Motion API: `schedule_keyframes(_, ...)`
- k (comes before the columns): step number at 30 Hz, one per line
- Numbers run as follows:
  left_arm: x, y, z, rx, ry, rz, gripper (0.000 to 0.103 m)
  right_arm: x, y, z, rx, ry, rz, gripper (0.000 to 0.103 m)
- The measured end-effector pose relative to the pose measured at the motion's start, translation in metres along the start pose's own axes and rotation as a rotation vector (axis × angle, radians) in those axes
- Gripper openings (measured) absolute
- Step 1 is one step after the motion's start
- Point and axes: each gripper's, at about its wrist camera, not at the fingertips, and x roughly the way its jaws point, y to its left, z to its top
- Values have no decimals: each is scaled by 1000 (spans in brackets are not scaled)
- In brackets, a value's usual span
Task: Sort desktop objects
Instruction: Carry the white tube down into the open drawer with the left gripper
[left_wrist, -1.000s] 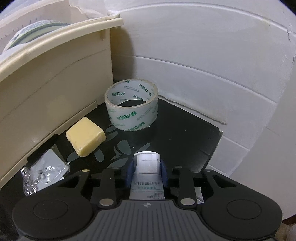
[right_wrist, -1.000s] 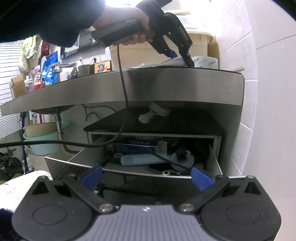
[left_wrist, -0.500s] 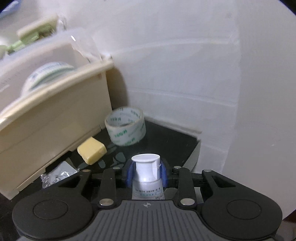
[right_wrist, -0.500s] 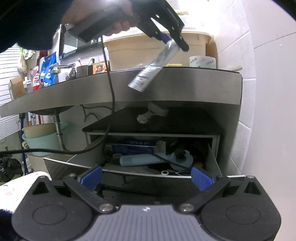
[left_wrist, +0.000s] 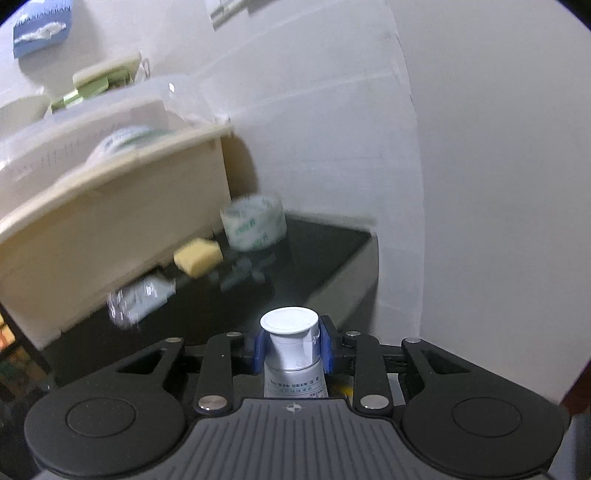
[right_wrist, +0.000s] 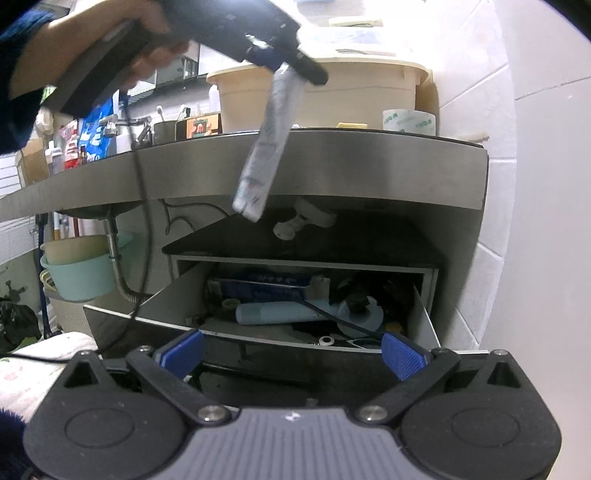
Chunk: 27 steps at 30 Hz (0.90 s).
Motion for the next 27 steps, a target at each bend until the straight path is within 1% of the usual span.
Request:
schedule_keyframes(7,11,1,-48,17,90,1,28,2,7,1,-39,12,-7,103)
schedule_keyframes(17,45,-2,-102,146,254,7,28,4,15,1,-83,26,-3,103)
schedule_keyframes(22,60,-4,-119,237,309,21,28,5,13,2,-73,27,1,103)
schedule_keyframes(27,78,-5,-133,303,380,2,28,4,13,1,-69,23,2,103)
